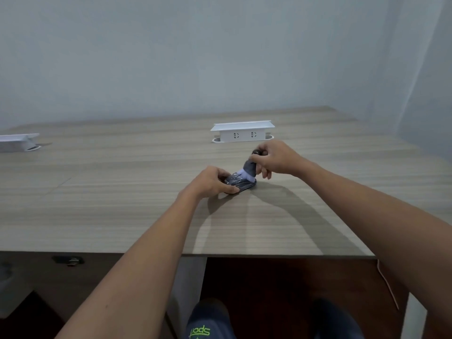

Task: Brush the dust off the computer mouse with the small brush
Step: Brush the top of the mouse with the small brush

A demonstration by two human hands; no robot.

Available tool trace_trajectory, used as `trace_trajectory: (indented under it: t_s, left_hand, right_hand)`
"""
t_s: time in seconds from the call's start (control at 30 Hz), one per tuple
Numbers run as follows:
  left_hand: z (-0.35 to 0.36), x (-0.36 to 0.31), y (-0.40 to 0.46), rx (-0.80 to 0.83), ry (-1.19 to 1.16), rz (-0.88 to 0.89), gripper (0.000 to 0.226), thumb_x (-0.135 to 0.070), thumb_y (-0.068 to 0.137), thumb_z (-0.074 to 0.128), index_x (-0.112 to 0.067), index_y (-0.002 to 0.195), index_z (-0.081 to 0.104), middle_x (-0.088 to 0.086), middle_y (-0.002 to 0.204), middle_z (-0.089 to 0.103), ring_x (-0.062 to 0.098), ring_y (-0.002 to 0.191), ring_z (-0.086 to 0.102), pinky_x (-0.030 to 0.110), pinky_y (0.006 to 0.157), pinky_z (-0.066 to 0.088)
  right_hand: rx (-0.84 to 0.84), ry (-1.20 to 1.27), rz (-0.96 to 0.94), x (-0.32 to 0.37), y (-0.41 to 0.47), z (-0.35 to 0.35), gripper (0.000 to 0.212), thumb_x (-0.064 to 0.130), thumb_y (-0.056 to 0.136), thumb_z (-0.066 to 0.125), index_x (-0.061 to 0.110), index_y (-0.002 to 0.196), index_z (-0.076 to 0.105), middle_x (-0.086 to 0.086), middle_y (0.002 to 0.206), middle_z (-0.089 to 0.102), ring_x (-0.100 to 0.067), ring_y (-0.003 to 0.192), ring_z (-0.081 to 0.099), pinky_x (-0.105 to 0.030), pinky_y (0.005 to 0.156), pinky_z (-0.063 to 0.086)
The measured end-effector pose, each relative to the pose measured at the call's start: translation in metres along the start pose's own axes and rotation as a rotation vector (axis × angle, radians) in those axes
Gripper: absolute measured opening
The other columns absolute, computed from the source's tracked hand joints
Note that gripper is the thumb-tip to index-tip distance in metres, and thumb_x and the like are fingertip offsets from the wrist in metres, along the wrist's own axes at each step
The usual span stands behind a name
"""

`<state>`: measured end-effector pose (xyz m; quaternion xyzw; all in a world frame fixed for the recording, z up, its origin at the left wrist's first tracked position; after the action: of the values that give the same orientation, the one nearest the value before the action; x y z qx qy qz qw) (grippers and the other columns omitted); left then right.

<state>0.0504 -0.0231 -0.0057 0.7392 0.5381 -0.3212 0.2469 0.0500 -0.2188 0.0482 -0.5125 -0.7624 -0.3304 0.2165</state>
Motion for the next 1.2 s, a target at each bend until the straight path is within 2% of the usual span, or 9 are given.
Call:
trace_trajectory:
  t_s: [0.17,0.33,0.53,0.6,0.67,0.8,1.03,1.2]
  left_hand:
    - [0.002,0.000,0.000,0.000,-0.015,-0.011,0.043,-0.018,0.074,0.087,-0.007,0.113,0.075,0.013,0.103,0.079,0.021,0.089,0.071,0.045,0.099,0.055]
    - [0.002,0.000,-0.001,-0.004,-0.007,-0.016,0.042,-0.021,0.073,0.087,-0.009,0.112,0.076,0.009,0.101,0.079,0.030,0.103,0.073,0.046,0.099,0.055]
    - [0.001,0.002,0.003,0.000,0.007,-0.011,0.044,-0.023,0.073,0.087,-0.010,0.114,0.075,0.008,0.101,0.079,0.029,0.102,0.073,0.042,0.096,0.055]
    - [0.001,0.002,0.003,0.001,0.005,-0.006,0.044,-0.022,0.073,0.087,-0.010,0.114,0.075,0.009,0.101,0.079,0.026,0.095,0.074,0.042,0.096,0.055]
    - [0.001,0.002,0.003,0.004,-0.004,-0.003,0.043,-0.021,0.074,0.087,-0.009,0.113,0.076,0.011,0.101,0.079,0.021,0.088,0.071,0.042,0.096,0.055]
    - [0.001,0.001,0.001,0.008,-0.006,0.006,0.041,-0.020,0.074,0.087,-0.010,0.112,0.076,0.008,0.098,0.080,0.017,0.085,0.071,0.039,0.094,0.056]
    - [0.000,-0.001,0.000,0.002,0.009,0.009,0.041,-0.022,0.074,0.087,-0.011,0.112,0.077,0.007,0.099,0.080,0.017,0.086,0.070,0.041,0.095,0.055]
    - [-0.001,-0.001,-0.001,-0.007,0.009,0.009,0.041,-0.023,0.074,0.087,-0.012,0.112,0.077,0.007,0.097,0.080,0.022,0.093,0.075,0.041,0.095,0.056]
  right_hand:
    - [0.007,-0.204,0.011,-0.012,-0.005,0.000,0.023,0.003,0.087,0.056,-0.004,0.071,0.070,-0.010,0.055,0.071,-0.012,0.035,0.064,-0.019,0.034,0.046]
    - [-0.015,-0.130,0.005,-0.004,0.000,0.011,0.022,0.004,0.087,0.056,-0.009,0.076,0.069,-0.018,0.058,0.072,-0.014,0.035,0.063,-0.020,0.034,0.046]
    - [-0.050,0.088,0.020,-0.004,0.000,0.002,0.022,0.009,0.092,0.057,-0.008,0.083,0.068,-0.010,0.059,0.071,-0.016,0.040,0.061,-0.024,0.040,0.050]
    - [-0.048,0.115,0.025,-0.006,0.000,0.001,0.022,0.011,0.092,0.057,-0.005,0.082,0.068,-0.008,0.058,0.071,-0.017,0.043,0.061,-0.025,0.041,0.050]
    - [-0.063,0.053,0.028,-0.010,-0.001,-0.002,0.021,0.010,0.091,0.057,-0.003,0.079,0.068,-0.007,0.057,0.070,-0.014,0.040,0.060,-0.024,0.041,0.049]
    - [-0.017,-0.129,0.015,-0.012,0.000,0.000,0.022,0.007,0.092,0.056,-0.004,0.077,0.068,-0.011,0.057,0.071,-0.008,0.033,0.059,-0.018,0.036,0.045]
    - [-0.036,0.079,-0.011,0.007,0.004,0.007,0.021,0.011,0.092,0.056,-0.003,0.082,0.068,-0.012,0.062,0.073,-0.014,0.040,0.062,-0.024,0.041,0.051]
    - [-0.043,-0.109,0.010,-0.006,0.000,0.000,0.023,0.007,0.090,0.054,-0.002,0.072,0.066,-0.012,0.058,0.071,-0.009,0.034,0.061,-0.020,0.036,0.047]
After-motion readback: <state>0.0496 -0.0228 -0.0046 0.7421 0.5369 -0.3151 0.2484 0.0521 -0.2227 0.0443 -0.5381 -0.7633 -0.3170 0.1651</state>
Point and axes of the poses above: each hand's wrist, its own y-axis towards the middle knuckle, its own z-axis out of the palm, x = y × z, the point moved 5 cm from there along y, towards the middle knuckle
